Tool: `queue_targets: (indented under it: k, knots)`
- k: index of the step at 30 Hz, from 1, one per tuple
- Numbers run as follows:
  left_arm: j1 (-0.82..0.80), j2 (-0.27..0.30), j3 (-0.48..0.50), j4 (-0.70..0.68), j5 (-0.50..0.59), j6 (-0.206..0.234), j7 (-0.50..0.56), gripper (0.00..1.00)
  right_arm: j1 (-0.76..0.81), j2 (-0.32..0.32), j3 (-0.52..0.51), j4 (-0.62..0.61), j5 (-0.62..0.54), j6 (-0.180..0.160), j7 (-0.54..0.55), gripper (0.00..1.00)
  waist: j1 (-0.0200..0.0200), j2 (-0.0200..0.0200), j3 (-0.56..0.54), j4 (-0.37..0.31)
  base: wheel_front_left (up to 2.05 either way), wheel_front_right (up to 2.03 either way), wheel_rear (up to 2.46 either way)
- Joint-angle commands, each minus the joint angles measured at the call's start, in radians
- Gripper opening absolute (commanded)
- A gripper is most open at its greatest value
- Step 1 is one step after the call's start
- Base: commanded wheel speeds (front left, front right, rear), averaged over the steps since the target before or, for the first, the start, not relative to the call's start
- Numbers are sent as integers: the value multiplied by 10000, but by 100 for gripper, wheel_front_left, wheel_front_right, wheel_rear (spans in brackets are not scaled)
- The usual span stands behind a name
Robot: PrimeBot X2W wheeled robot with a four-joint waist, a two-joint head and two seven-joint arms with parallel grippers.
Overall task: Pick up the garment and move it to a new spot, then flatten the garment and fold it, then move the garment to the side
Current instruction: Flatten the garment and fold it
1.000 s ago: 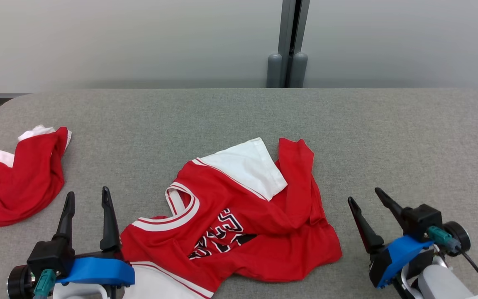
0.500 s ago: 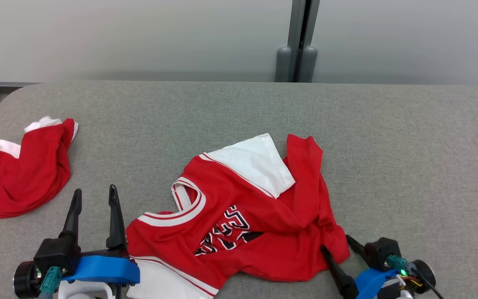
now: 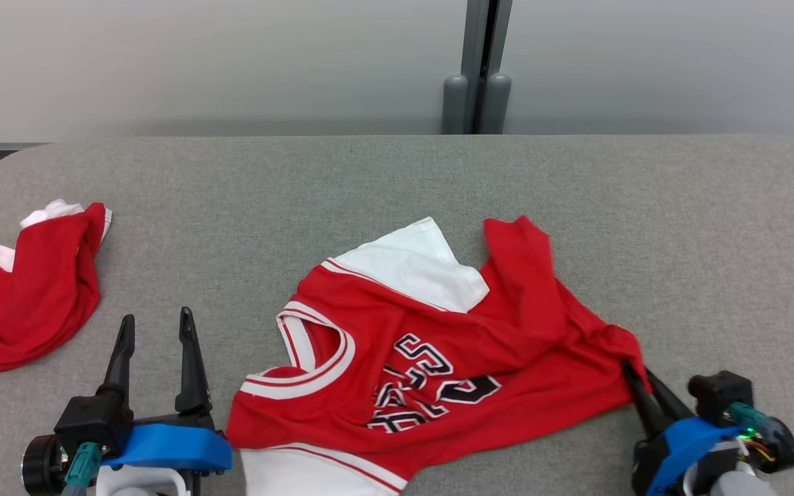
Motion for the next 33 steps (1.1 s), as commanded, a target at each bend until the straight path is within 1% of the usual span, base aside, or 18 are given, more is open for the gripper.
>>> queue_targets:
  k: [1, 5, 9, 10, 11, 14, 19, 25, 28, 33]
  knots:
    - [-115, -7, 44, -2, -7, 21, -26, 100, 304, -122, -269, -156, -64, -6, -53, 0, -1, 0, -23, -34, 0, 0, 0]
    - [-59, -11, -52, -62, -106, 113, -26, 100, 1082, -407, -1670, -951, -407, -4, -70, 0, -1, 0, -22, -121, 0, 0, 0]
    - [13, -4, -30, -146, -139, 155, -26, 100, 1779, -152, -2480, -1572, -626, -3, 158, 0, -1, 0, 44, -242, 0, 0, 0]
    - [24, -5, -16, -160, -146, 162, -26, 100, 1869, -130, -2576, -1743, -704, -4, 216, 42, -1, 0, 51, -271, 0, 0, 0]
    - [25, -8, -12, -163, -150, 164, -26, 100, 1957, -76, -2699, -1920, -763, -4, 210, 100, -1, 0, 61, -287, 0, 0, 0]
    - [10, -7, 30, -157, -137, 150, -26, 100, 2106, 262, -3015, -2617, -1011, -3, 132, 100, -1, 0, 74, -338, 0, 0, 0]
    - [-88, -8, 79, -56, -52, 67, -26, 100, 2180, 680, -3392, -4152, -1492, -3, -5, 100, -1, 0, 15, -339, 0, 0, 0]
    - [-59, -7, 116, 13, 40, -23, -26, 100, 2269, 1205, -2972, -5952, -1844, -3, -70, 100, -1, 0, -134, -260, 0, 0, 0]
    - [-68, -7, 106, 56, 52, -36, -26, 100, 2413, 1400, -2717, -6300, -1873, -3, -80, 100, -1, 0, -200, -160, 0, 0, 0]
    - [-51, -8, 78, 117, 73, -71, -26, 100, 2681, 1583, -2330, -6230, -2047, -3, -85, 100, -1, 0, -247, 1, 0, 0, 0]
